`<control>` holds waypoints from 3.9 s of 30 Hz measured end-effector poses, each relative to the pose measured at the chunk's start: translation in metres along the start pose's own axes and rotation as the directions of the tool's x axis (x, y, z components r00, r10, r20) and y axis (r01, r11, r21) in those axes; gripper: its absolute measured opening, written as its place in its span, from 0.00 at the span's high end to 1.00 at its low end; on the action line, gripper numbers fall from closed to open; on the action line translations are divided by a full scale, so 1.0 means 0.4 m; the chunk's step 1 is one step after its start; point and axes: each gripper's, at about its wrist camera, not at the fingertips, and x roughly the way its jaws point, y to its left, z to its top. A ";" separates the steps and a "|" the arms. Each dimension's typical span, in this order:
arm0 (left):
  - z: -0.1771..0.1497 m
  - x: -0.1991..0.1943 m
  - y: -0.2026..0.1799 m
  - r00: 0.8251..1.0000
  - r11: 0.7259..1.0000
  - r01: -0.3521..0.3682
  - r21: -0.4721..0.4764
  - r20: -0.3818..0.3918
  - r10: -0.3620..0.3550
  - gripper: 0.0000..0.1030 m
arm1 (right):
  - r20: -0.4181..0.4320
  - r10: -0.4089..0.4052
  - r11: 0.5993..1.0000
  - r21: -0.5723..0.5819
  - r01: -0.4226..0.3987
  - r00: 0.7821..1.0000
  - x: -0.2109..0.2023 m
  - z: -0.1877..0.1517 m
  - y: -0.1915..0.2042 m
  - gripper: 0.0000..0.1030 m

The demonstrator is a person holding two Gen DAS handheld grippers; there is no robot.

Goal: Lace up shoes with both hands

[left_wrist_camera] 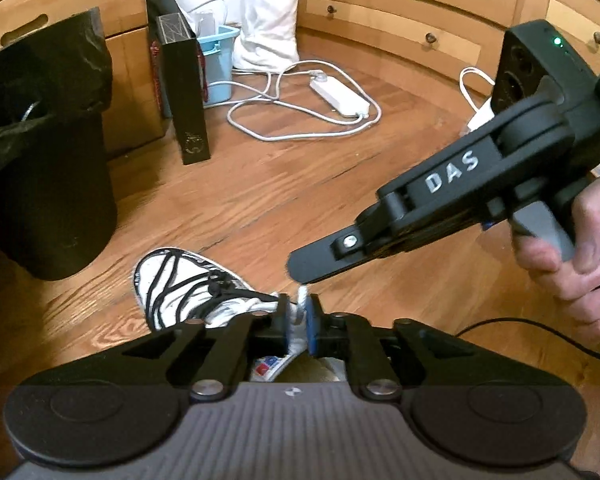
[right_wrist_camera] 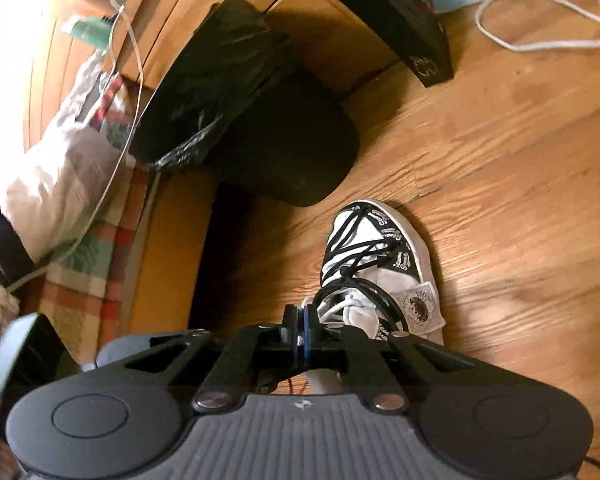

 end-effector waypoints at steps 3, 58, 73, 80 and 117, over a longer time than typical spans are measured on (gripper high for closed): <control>0.000 0.002 -0.001 1.000 1.000 -0.001 0.006 0.005 0.001 0.86 | -0.011 0.031 0.998 0.056 -0.030 0.999 -0.002 0.002 -0.017 0.97; -0.054 0.116 -0.032 0.982 0.986 -0.105 0.129 -0.143 0.124 0.96 | -0.021 -0.035 0.983 0.182 0.038 0.999 0.017 0.028 -0.099 0.80; -0.057 0.134 -0.021 0.976 0.982 -0.140 0.123 -0.153 0.158 0.96 | -0.032 -0.050 0.984 0.169 0.055 0.998 0.014 0.023 -0.100 0.80; -0.054 0.140 -0.011 0.979 0.987 -0.129 0.094 -0.144 0.142 0.96 | -0.042 -0.054 0.986 0.156 0.060 0.998 0.019 0.022 -0.096 0.80; -0.067 0.136 -0.010 0.982 0.987 -0.139 0.085 -0.116 0.148 0.96 | -0.058 -0.105 0.986 0.123 0.112 0.993 0.035 0.017 -0.089 0.80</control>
